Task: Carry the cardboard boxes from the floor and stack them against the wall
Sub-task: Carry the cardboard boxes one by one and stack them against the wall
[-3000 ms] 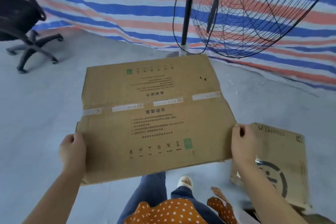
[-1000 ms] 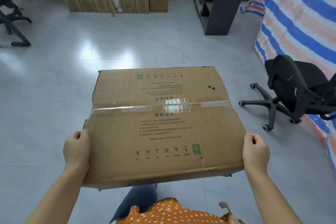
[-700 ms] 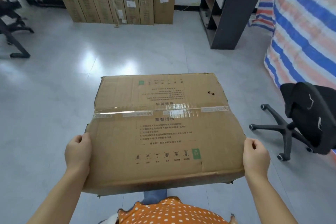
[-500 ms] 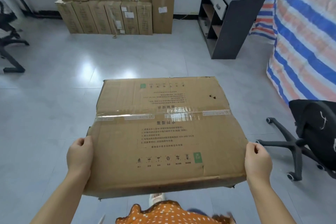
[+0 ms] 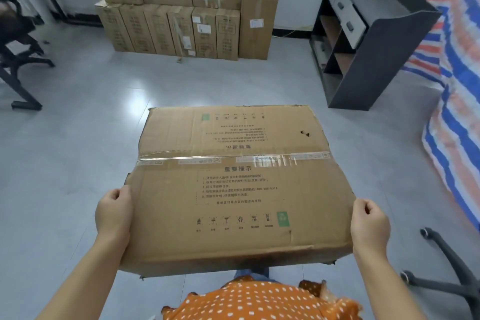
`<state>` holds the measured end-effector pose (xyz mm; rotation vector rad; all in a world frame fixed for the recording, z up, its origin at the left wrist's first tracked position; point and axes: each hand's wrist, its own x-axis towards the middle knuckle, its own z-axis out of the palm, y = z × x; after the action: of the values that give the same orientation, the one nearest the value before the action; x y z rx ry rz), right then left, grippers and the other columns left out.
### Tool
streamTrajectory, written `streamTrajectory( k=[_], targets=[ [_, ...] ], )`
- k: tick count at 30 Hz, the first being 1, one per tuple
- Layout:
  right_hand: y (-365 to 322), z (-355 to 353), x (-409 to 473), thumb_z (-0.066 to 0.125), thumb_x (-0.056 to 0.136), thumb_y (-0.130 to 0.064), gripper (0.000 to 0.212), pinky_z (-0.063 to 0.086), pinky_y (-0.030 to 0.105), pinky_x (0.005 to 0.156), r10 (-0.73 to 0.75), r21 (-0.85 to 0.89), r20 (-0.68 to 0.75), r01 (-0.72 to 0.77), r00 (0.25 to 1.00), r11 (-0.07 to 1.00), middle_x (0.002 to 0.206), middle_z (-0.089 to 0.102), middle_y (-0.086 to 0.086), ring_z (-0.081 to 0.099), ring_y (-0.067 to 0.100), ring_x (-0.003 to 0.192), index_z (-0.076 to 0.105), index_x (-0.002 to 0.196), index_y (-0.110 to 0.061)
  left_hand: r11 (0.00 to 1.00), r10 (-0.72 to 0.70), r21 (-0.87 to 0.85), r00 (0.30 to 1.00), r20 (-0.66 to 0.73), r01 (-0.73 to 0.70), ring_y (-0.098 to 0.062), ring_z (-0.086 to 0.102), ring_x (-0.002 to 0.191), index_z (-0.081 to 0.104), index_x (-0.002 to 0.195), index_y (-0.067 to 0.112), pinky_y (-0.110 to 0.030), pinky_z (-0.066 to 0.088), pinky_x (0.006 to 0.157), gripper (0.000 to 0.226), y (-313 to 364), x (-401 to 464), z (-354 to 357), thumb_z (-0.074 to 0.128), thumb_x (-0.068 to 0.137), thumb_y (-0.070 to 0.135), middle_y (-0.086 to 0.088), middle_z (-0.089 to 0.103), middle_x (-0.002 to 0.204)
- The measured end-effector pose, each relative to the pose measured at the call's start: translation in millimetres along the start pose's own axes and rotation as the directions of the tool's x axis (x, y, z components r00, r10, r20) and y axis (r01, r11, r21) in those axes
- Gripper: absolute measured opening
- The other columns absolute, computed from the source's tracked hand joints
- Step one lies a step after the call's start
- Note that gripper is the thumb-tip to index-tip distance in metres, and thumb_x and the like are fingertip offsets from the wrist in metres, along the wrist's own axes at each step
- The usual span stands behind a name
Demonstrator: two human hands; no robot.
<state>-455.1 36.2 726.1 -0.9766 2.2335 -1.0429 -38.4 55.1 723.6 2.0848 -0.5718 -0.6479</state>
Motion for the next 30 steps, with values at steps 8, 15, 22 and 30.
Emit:
streamTrajectory(
  k=[8,15,22,30],
  targets=[
    [-108.9,80.1,162.9,0.041,0.094,-0.018,0.037,0.018,0.032,0.055,-0.091,-0.029,0.069,0.093,0.993,0.995,0.056,0.024,0.002,0.022,0.019,0.054,0.026,0.061,-0.015,0.999,-0.014,-0.04,0.998,-0.064,0.012,-0.018,0.033,0.062,0.051,0.08,0.012,-0.033,0.026,0.054,0.022,97.6,95.4,99.5,0.041,0.087,0.031,-0.011,0.043,0.078],
    [-183.7,160.9,255.6,0.041,0.094,-0.018,0.036,0.019,0.033,0.054,-0.123,-0.041,0.093,0.127,0.988,0.991,0.057,0.027,0.002,0.024,0.019,0.055,0.031,0.06,-0.014,0.998,-0.049,-0.039,0.995,-0.091,0.046,-0.02,0.028,0.064,0.042,0.071,0.011,-0.032,0.023,0.055,0.021,154.3,189.0,161.6,0.042,0.087,0.024,-0.007,0.035,0.069],
    [-257.5,273.5,337.4,0.041,0.093,-0.017,0.031,0.021,0.033,0.054,-0.097,-0.011,0.062,0.098,0.993,0.995,0.061,0.035,0.009,0.029,0.021,0.058,0.044,0.068,0.002,0.999,-0.034,-0.038,0.997,-0.067,0.032,-0.023,0.035,0.068,0.051,0.078,0.01,-0.033,0.027,0.056,0.021,220.7,338.5,225.0,0.043,0.09,0.026,-0.01,0.044,0.076],
    [-377.1,385.4,415.1,0.041,0.095,-0.018,0.036,0.019,0.033,0.054,-0.075,0.054,-0.01,0.075,0.997,0.996,0.056,0.029,0.002,0.026,0.019,0.055,0.032,0.06,-0.015,0.995,0.095,0.015,0.994,-0.048,-0.095,-0.022,0.035,0.059,0.051,0.079,-0.005,-0.033,0.027,0.053,0.033,350.5,510.8,281.0,0.043,0.09,0.024,-0.012,0.046,0.07]
  ],
)
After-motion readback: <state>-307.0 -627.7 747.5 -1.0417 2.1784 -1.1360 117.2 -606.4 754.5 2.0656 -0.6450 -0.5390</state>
